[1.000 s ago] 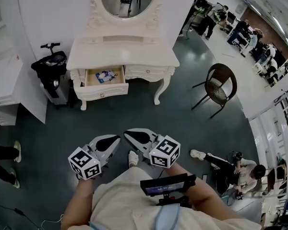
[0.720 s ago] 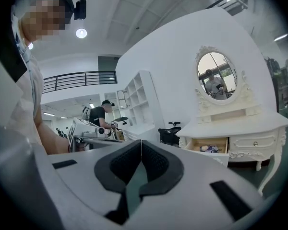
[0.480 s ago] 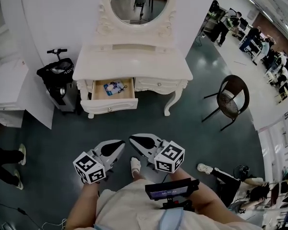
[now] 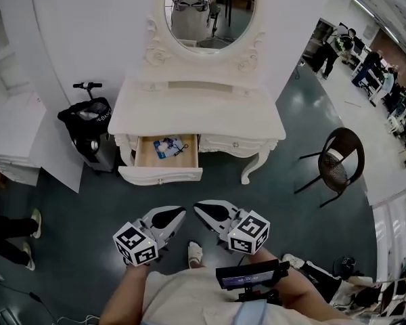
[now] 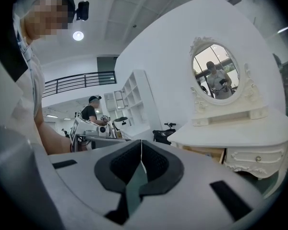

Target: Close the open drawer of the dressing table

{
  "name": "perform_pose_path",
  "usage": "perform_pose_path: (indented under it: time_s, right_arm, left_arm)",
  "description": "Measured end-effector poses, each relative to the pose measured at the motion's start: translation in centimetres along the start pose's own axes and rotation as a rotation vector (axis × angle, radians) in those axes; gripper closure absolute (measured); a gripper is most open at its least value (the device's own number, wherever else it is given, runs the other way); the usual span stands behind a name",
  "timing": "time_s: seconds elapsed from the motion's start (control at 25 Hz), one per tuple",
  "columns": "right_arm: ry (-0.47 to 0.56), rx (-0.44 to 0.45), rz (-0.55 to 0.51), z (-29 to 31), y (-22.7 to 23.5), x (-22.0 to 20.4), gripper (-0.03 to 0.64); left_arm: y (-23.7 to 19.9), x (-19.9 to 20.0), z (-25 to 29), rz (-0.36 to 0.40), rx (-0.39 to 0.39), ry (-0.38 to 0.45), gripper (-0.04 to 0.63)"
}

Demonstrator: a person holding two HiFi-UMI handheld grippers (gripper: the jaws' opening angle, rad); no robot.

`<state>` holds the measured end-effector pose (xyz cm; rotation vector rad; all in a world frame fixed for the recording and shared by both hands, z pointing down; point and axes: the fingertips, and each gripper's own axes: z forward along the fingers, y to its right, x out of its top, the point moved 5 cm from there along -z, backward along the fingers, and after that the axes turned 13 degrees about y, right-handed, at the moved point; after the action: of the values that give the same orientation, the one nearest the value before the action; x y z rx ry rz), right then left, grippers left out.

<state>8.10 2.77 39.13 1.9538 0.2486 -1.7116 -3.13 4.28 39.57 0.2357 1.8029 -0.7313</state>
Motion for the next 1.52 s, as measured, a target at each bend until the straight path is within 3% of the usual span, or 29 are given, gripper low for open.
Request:
perform_pose_path:
  time_s: [0.48, 0.72, 1.52]
  right_arm:
    - [-0.026, 0.054, -0.002, 2.1, 7.5, 1.3, 0.601]
    - [-0.036, 0.077, -0.003, 3.2, 8.1, 1.2, 0.6]
    - [-0.072, 0.04, 0.009, 6.4, 10.3, 0.4, 0.6]
  left_arm:
    - [-5.4, 0.3, 4.4, 0.012, 0.1, 0.042, 0.583]
    - [-6.6, 0.4, 4.1, -0.002, 0.126, 0.062, 0.582]
    - [-11.6, 0.8, 3.7, -0.051, 0.15, 0.063, 0.578]
